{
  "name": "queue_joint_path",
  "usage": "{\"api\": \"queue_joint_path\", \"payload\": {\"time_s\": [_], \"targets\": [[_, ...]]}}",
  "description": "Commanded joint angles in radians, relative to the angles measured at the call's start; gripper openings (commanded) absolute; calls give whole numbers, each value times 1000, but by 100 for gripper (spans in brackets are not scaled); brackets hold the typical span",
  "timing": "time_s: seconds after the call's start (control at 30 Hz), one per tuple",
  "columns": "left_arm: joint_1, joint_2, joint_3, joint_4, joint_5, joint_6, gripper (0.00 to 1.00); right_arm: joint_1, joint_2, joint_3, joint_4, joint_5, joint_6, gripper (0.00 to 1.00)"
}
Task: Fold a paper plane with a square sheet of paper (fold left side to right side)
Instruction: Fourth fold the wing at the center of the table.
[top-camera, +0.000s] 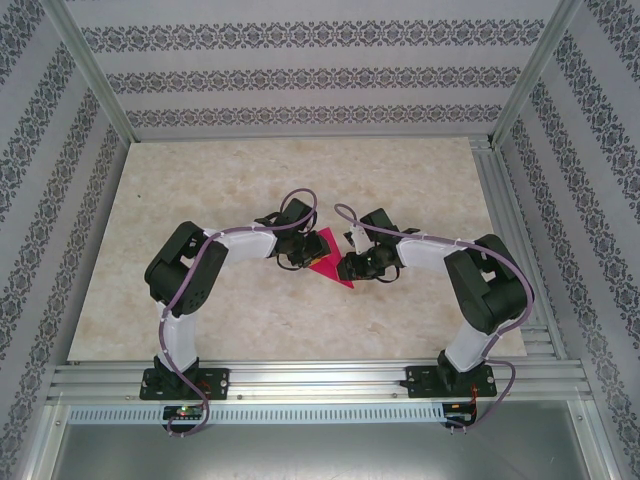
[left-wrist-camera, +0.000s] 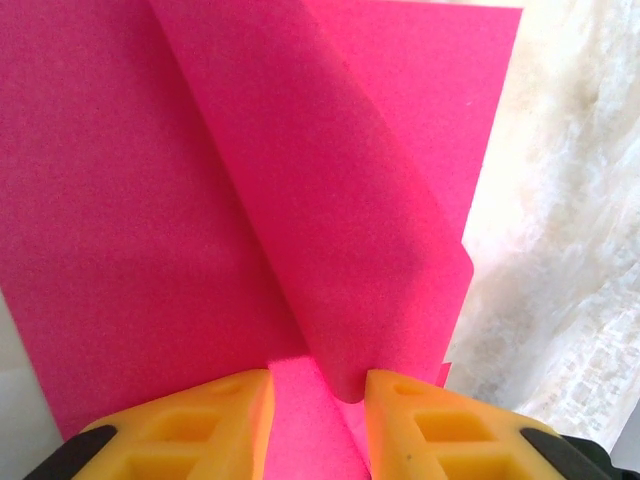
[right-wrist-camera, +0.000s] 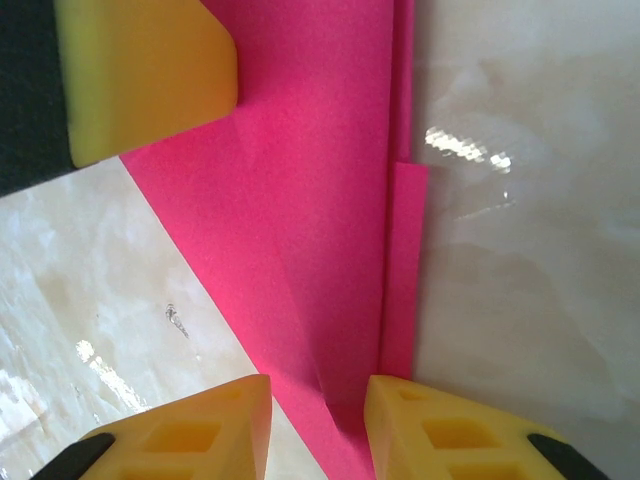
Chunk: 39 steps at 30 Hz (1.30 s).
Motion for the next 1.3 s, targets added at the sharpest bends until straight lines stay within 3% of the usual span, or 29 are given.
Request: {"api": "queue_joint_path", "payload": {"time_s": [0.0, 0.4, 0.77, 1.27], "targets": [[4, -33, 3, -93, -33, 46, 34, -11, 43, -10, -65, 79, -4, 31], [9, -133, 23, -121, -16, 84, 37, -6, 70, 15, -112, 126, 7, 24], [-30, -9, 57, 56, 120, 43, 12, -3, 77, 22, -133, 149, 18, 20], [-38, 77, 60, 81, 117, 32, 10, 12, 91, 35, -158, 176, 22, 19]]}}
